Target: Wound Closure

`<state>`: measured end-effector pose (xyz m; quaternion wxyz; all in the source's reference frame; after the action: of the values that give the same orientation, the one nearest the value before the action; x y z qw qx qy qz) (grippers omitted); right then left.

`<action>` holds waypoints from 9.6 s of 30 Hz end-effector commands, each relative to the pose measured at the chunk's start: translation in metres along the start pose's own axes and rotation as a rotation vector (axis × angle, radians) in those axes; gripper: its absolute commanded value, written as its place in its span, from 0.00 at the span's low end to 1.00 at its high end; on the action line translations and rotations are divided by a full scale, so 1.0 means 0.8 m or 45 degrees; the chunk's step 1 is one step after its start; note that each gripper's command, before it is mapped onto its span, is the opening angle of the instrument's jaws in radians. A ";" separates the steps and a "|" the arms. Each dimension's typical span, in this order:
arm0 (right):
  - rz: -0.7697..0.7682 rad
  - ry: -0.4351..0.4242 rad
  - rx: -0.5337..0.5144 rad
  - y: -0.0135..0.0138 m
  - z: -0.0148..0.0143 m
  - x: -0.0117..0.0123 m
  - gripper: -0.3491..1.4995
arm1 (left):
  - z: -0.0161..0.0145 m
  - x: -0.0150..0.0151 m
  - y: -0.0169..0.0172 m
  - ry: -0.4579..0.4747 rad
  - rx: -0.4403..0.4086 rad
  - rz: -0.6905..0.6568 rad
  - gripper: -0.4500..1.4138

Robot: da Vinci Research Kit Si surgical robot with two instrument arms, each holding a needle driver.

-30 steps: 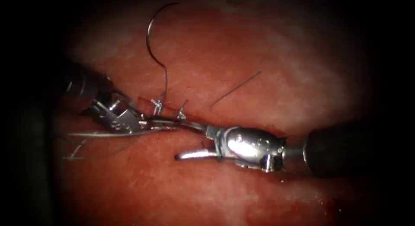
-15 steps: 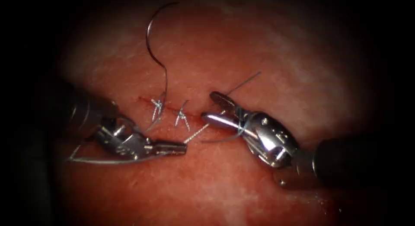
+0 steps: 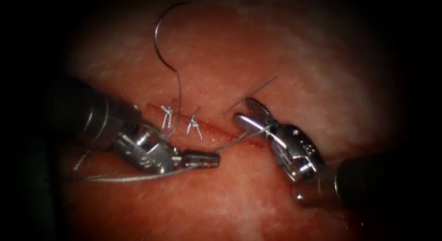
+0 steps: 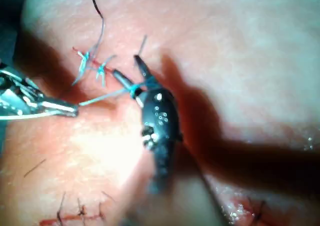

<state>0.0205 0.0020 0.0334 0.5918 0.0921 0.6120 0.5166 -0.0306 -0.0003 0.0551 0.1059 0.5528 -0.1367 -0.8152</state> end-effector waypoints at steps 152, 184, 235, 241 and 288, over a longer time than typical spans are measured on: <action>-1.033 -0.200 0.279 -0.0162 -0.0018 -0.0131 0.00 | 0.0023 -0.0342 -0.0453 -0.415 0.688 -0.185 0.00; -0.506 -0.337 0.438 -0.0066 0.0056 0.0000 0.37 | -0.0055 0.0089 -0.0028 0.399 0.111 -0.560 0.00; -0.776 -0.701 1.389 -0.0063 0.0119 0.0022 0.30 | -0.0009 -0.0152 -0.0045 -0.156 -0.018 -0.471 0.00; -0.836 -0.717 1.410 -0.0066 0.0112 0.0020 0.32 | -0.0033 -0.0148 -0.0081 -0.151 0.048 -0.457 0.00; -1.471 -1.337 1.823 -0.0078 0.0096 -0.0059 0.66 | -0.0065 -0.0112 -0.0062 -0.135 0.098 -0.415 0.00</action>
<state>0.0305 0.0013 0.0329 0.7470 0.3248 0.3915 -0.4280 -0.0220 0.0078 0.0588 -0.0560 0.5275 -0.0840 -0.8436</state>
